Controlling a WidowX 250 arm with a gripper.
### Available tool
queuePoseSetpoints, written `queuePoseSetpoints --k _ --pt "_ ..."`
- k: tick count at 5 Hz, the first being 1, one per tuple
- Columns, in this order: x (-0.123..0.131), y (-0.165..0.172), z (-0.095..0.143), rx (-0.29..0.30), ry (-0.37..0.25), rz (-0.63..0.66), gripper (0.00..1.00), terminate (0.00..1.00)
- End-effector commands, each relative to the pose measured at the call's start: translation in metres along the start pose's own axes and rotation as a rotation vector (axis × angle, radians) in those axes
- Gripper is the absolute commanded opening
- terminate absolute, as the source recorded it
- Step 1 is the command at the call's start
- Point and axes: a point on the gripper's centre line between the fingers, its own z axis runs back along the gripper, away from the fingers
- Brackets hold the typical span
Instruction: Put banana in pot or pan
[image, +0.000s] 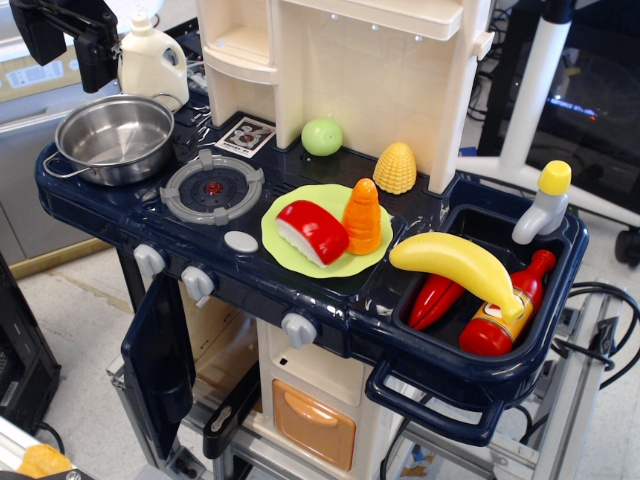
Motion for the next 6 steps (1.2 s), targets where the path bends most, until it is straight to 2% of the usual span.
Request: queuePoseSetpoints --k 1,2,3,4,5,6 --pt "0.000 0.000 0.000 0.000 0.000 0.000 1.00 0.00" --pt "-0.001 -0.045 0.029 0.020 0.034 0.203 1.00 0.00" --pt "0.009 -0.086 0.063 0.009 0.091 0.449 1.00 0.00" --pt "0.022 -0.128 0.084 -0.041 0.096 0.706 1.00 0.00" --pt "0.031 -0.173 0.093 -0.031 0.072 0.926 1.00 0.00" --pt "0.044 -0.220 0.099 -0.039 0.034 1.089 1.00 0.00"
